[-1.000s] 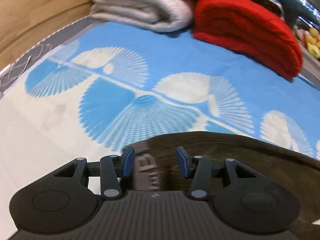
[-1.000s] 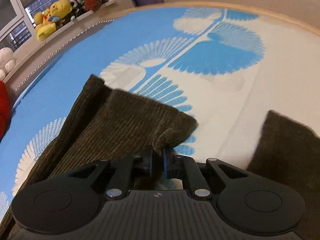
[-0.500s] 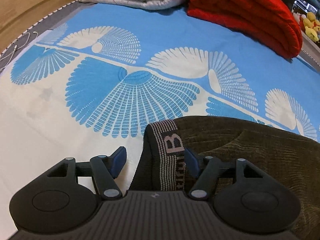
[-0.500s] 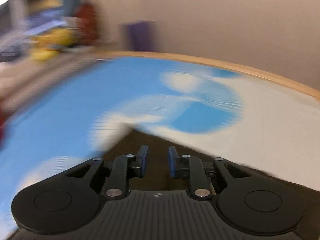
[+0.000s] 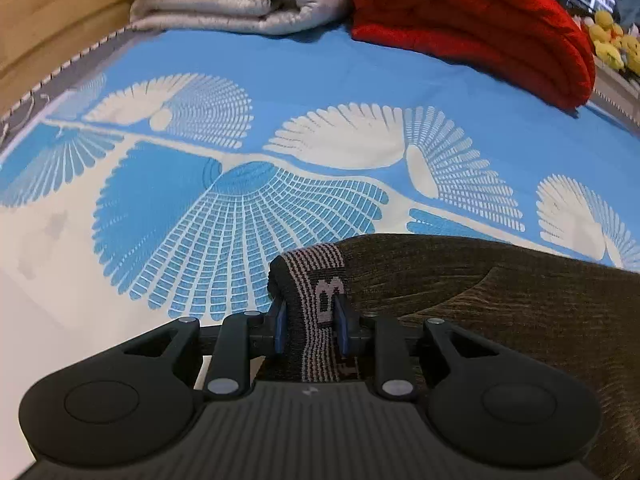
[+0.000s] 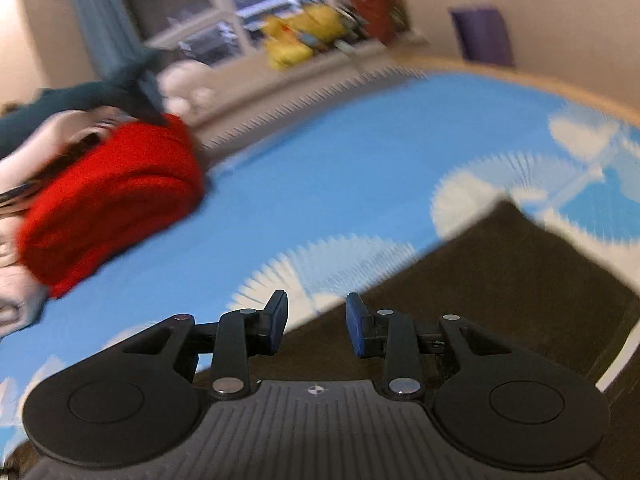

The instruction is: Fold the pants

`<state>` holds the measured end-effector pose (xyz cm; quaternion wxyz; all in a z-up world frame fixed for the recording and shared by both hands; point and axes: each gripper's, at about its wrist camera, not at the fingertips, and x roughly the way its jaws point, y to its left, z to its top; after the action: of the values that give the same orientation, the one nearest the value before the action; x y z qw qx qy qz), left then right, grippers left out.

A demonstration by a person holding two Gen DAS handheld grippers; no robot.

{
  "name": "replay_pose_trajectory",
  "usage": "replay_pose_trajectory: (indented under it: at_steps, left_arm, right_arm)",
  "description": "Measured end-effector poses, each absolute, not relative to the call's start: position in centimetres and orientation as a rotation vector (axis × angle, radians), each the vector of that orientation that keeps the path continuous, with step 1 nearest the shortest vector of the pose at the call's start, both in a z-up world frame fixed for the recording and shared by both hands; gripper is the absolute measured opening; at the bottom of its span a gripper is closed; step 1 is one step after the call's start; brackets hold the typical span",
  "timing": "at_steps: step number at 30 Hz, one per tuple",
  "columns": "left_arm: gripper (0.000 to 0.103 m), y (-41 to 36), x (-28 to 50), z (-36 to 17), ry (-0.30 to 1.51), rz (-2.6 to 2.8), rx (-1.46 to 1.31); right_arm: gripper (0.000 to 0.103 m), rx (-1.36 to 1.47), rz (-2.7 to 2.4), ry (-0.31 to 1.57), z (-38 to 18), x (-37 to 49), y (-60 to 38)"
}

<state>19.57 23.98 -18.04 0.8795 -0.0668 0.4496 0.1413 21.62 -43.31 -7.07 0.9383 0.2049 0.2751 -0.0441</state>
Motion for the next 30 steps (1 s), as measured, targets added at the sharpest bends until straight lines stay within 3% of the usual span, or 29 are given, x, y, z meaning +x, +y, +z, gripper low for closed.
replay_pose_trajectory:
  at_steps: [6,14,19,22,25,27,30]
  left_arm:
    - [0.032,24.9,16.1,-11.8,0.909,0.278,-0.304]
    - [0.033,26.1,2.7,-6.1,0.909,0.228,-0.423]
    - [0.032,27.5,-3.9,-11.0,0.932,0.265,-0.521]
    - [0.031,28.1,-4.5,-15.0,1.126,0.33,-0.58]
    - [0.039,28.5,-4.3,-15.1,1.091,0.301,-0.62]
    - [0.051,28.5,-4.1,-15.9,1.125,0.309,-0.635]
    - [0.053,28.3,-3.9,-16.9,1.169,0.29,-0.704]
  right_arm:
    - [0.039,0.281,0.03,0.481,-0.7,13.4,-42.9]
    - [0.039,0.266,0.043,0.532,0.3,2.8,-45.9]
    - [0.039,0.393,-0.115,0.605,-2.0,-1.7,-51.2]
    - [0.039,0.468,-0.225,0.648,-4.4,-3.9,-54.7]
    - [0.039,0.483,-0.349,0.711,-7.6,-5.3,-56.9]
    - [0.039,0.532,-0.394,0.784,-9.9,-5.8,-58.4]
    - [0.039,0.723,-0.489,0.917,-13.5,-6.6,-61.2]
